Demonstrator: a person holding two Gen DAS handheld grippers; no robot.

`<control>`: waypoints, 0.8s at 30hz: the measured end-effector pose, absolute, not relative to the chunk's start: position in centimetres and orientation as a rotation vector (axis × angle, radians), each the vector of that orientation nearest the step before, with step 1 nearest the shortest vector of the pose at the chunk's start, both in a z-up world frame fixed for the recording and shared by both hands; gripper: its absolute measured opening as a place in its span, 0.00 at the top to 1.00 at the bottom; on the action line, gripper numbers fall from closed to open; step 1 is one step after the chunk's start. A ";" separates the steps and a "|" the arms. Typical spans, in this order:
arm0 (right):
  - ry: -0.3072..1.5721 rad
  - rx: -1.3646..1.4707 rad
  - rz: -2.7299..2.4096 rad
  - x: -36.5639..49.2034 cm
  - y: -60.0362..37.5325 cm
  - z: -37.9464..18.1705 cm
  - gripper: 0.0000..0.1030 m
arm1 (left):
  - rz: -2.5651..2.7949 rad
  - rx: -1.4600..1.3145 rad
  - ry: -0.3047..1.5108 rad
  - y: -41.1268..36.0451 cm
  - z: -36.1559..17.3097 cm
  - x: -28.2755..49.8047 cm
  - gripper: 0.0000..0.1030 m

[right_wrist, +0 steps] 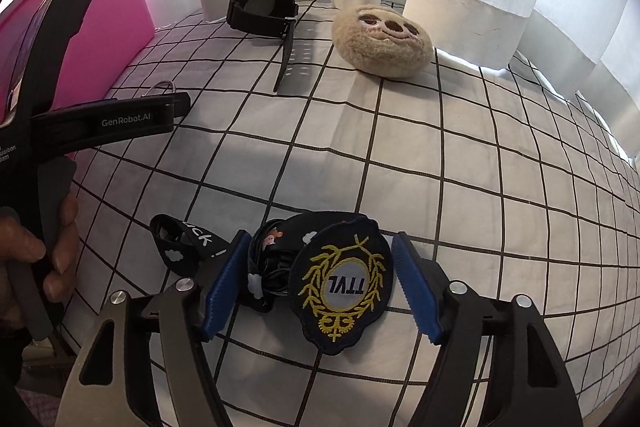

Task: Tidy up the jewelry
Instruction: 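Close the right tool on the black TTVL bow while the left tool grasps the silver bangle, then lift the bow and bangle and carry both over the pink tub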

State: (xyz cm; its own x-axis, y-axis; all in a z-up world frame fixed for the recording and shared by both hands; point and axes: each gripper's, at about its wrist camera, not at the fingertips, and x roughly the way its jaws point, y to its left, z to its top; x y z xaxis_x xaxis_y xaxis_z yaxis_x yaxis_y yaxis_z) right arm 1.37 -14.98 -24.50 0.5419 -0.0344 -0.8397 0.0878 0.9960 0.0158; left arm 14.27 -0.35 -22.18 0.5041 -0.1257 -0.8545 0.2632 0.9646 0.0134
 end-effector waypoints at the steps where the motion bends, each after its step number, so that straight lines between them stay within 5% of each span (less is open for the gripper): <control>1: 0.997 0.055 -0.065 1.4 -14.8 -24.4 0.45 | -0.237 0.149 1.017 -0.3 -22.1 14.2 0.07; 6: 0.994 0.049 -0.041 1.4 -14.1 -24.2 0.61 | -0.257 0.154 1.010 -0.5 -21.8 13.6 0.22; 11: 0.995 0.044 -0.034 1.6 -13.9 -24.1 0.68 | -0.261 0.144 1.007 -0.6 -21.3 13.2 0.59; 24: 0.981 0.055 -0.034 0.5 -14.1 -23.9 0.75 | -0.261 0.122 1.012 0.1 -20.9 12.3 0.60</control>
State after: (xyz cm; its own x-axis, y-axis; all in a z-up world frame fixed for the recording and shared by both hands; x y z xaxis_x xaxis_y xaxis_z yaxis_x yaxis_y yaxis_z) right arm 0.46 -14.06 -23.92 0.5554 -0.0038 -0.8316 0.0539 0.9981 0.0314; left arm 12.25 0.14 -20.94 0.5022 -0.1587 -0.8501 0.2715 0.9622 -0.0193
